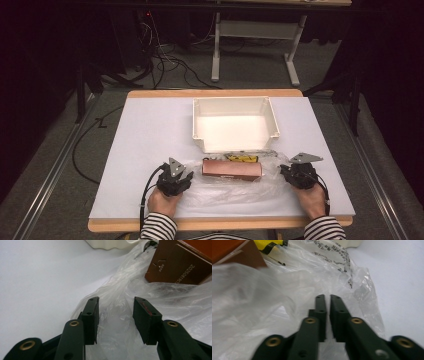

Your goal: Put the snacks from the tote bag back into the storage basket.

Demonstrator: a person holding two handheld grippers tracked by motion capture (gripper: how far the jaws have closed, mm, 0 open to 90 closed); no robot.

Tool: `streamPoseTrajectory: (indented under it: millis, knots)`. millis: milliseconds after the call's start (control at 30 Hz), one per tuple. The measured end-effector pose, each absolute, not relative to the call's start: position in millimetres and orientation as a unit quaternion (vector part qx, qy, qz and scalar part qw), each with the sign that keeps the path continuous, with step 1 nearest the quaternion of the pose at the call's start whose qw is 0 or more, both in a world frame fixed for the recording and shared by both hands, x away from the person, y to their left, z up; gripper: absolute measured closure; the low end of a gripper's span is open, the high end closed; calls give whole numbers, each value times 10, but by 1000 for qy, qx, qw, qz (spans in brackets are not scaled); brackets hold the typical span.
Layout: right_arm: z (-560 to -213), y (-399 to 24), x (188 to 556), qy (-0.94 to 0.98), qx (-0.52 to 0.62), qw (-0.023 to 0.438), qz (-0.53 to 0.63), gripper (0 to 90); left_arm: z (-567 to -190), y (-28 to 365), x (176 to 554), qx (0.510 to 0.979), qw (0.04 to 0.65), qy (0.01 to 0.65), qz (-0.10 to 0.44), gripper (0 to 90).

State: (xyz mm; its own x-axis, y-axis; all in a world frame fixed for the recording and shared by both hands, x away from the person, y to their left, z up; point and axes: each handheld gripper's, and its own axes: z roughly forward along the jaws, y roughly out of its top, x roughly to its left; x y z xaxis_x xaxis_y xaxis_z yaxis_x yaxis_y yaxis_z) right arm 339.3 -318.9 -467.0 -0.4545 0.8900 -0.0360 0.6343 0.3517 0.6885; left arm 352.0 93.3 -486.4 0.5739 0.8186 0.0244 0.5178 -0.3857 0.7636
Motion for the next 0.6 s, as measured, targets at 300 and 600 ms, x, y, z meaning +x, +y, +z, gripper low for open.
streamPoseTrajectory:
  millis: [300,600]
  knots:
    - [-4132,-3147,2878,775,447,217,390,569,-4865,939,3523,806,370,416,202,568]
    - [-4231,-2865,2782,798,422,183,389,459,-4866,942,3523,805,371,416,201,568]
